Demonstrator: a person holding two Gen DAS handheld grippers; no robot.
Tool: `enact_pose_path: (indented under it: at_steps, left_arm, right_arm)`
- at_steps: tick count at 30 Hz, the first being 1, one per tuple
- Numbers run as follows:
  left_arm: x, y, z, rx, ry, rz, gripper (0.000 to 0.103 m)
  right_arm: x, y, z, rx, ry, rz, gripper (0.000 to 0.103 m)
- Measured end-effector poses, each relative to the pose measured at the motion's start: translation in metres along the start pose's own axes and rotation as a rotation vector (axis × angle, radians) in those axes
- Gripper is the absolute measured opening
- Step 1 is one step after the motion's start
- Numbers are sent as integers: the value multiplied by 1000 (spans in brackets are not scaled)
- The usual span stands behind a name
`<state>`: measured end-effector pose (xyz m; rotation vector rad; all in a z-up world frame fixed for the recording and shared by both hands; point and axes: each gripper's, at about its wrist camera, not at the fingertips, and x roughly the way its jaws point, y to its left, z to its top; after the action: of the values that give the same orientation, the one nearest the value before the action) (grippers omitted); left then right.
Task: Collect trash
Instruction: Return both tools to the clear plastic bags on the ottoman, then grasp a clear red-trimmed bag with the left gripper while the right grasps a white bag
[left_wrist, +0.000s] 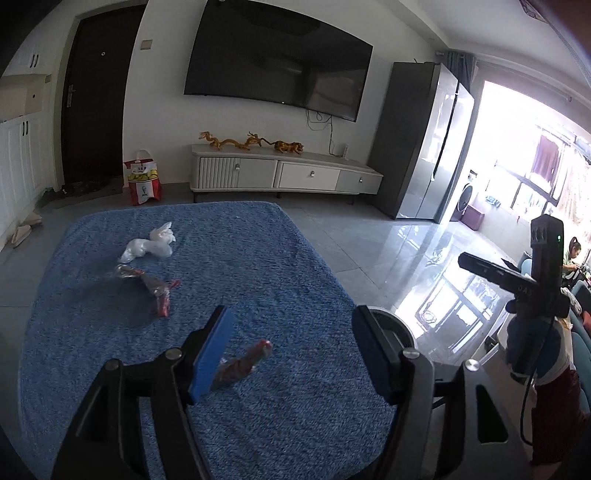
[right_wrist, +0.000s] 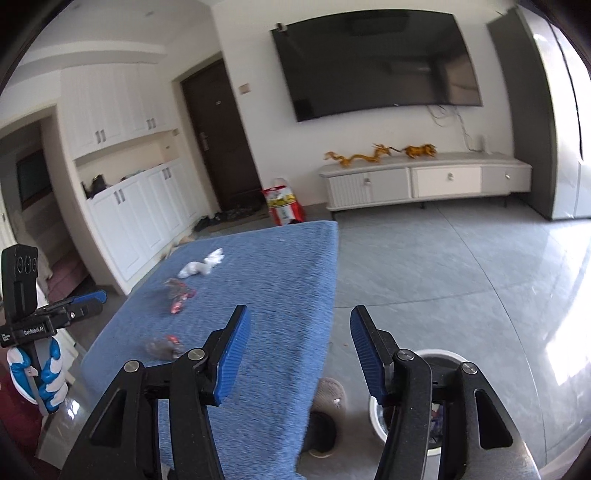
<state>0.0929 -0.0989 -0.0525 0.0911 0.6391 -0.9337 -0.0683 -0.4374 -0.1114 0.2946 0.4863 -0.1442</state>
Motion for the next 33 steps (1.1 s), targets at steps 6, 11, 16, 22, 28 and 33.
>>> enact_pose_path:
  at_steps: [6,11,16,22,28,33]
  left_arm:
    - [12,15,-28,44,77,-11,67]
    - [41,22,-47,78,150,-14,67]
    - [66,28,-51,111,176,-34,67]
    - [105,34,-58,148,231,-51,67]
    - [138,53,-66,108,282,-50,51]
    - [141,76,-63,22,284,-73,28]
  right_arm:
    - [19,22,2,-37,40,33,56]
    - [47,32,0,-54,99,50,56]
    - [79,45,-3,-59,152,71,56]
    - [123,59,-1,-76,213,97,56]
    - [161,68,5,-100,257,120,56]
    - [196,80,12,-126,291,149,56]
